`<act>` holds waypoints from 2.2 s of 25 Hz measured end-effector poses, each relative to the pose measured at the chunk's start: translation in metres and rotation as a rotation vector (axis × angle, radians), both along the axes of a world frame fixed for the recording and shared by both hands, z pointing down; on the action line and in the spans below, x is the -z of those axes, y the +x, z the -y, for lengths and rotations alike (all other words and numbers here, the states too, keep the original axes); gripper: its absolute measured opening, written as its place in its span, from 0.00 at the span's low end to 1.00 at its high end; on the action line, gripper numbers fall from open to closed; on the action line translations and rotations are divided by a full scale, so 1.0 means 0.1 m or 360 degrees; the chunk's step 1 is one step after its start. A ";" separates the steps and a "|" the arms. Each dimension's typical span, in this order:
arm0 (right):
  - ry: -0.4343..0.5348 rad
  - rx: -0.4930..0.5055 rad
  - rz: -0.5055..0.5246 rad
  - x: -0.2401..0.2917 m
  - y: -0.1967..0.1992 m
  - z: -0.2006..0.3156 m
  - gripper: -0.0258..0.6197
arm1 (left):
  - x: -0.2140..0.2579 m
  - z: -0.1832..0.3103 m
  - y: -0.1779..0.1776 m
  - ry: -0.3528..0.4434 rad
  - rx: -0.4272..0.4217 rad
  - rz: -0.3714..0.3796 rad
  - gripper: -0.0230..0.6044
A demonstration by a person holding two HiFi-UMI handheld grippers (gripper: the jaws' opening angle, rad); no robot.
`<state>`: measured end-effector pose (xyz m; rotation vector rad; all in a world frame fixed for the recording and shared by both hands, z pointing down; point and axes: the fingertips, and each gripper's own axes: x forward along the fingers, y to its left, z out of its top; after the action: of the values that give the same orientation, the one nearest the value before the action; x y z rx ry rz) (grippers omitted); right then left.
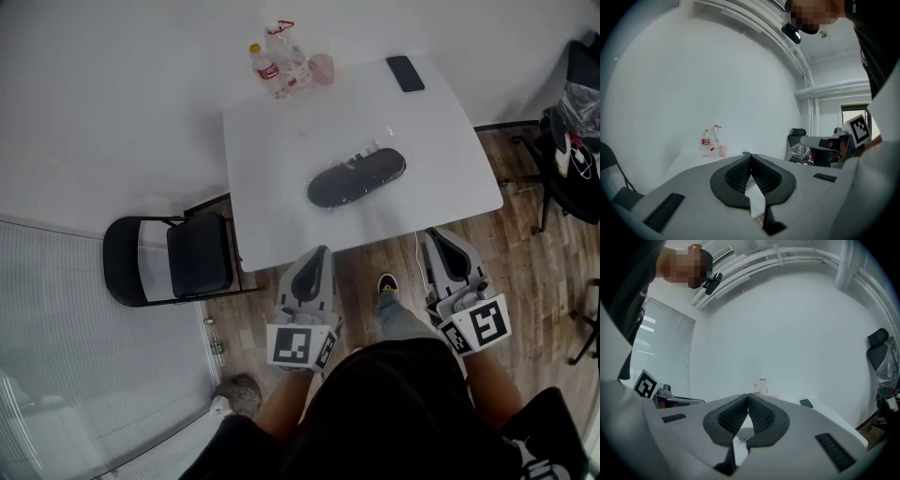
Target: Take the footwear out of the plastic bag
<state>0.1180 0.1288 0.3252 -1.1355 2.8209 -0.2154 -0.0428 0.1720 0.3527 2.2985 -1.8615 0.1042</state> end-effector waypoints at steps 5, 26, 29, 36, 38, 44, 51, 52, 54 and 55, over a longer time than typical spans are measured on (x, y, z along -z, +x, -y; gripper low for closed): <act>0.0033 0.0015 0.0011 0.08 0.02 0.37 0.07 | 0.05 0.34 0.03 -0.0014 0.0025 0.0064 0.07; 0.0127 0.0020 -0.0038 0.06 0.12 1.06 0.07 | 0.00 0.91 0.15 -0.0050 0.0107 0.0306 0.07; 0.0122 0.0023 -0.0044 0.06 0.09 1.08 0.07 | -0.01 0.95 0.16 -0.0062 0.0088 0.0297 0.07; 0.0115 0.0015 -0.0078 0.01 -0.03 1.22 0.07 | -0.05 1.13 0.09 -0.0068 0.0034 0.0273 0.07; 0.0107 0.0007 -0.0092 0.00 -0.07 1.30 0.07 | -0.08 1.21 0.04 -0.0082 0.0021 0.0286 0.07; 0.0086 -0.0031 -0.0142 -0.05 -0.25 1.61 0.07 | -0.27 1.56 -0.12 -0.0153 -0.0060 0.0306 0.07; 0.0079 -0.0086 -0.0194 -0.09 -0.41 1.96 0.07 | -0.78 1.90 -0.17 -0.0341 -0.0296 0.0555 0.07; 0.0077 -0.0095 -0.0198 -0.09 -0.44 2.00 0.07 | -0.86 1.92 -0.18 -0.0373 -0.0326 0.0573 0.07; 0.0079 -0.0107 -0.0210 -0.08 -0.48 2.08 0.07 | -0.95 2.00 -0.18 -0.0402 -0.0390 0.0598 0.08; 0.0080 -0.0110 -0.0217 -0.08 -0.50 2.12 0.07 | -0.99 2.03 -0.17 -0.0418 -0.0425 0.0603 0.08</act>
<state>0.0678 -0.0832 0.3327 -1.2809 2.8785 -0.0636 -0.0602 -0.0311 0.4514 2.4441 -1.5520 0.8201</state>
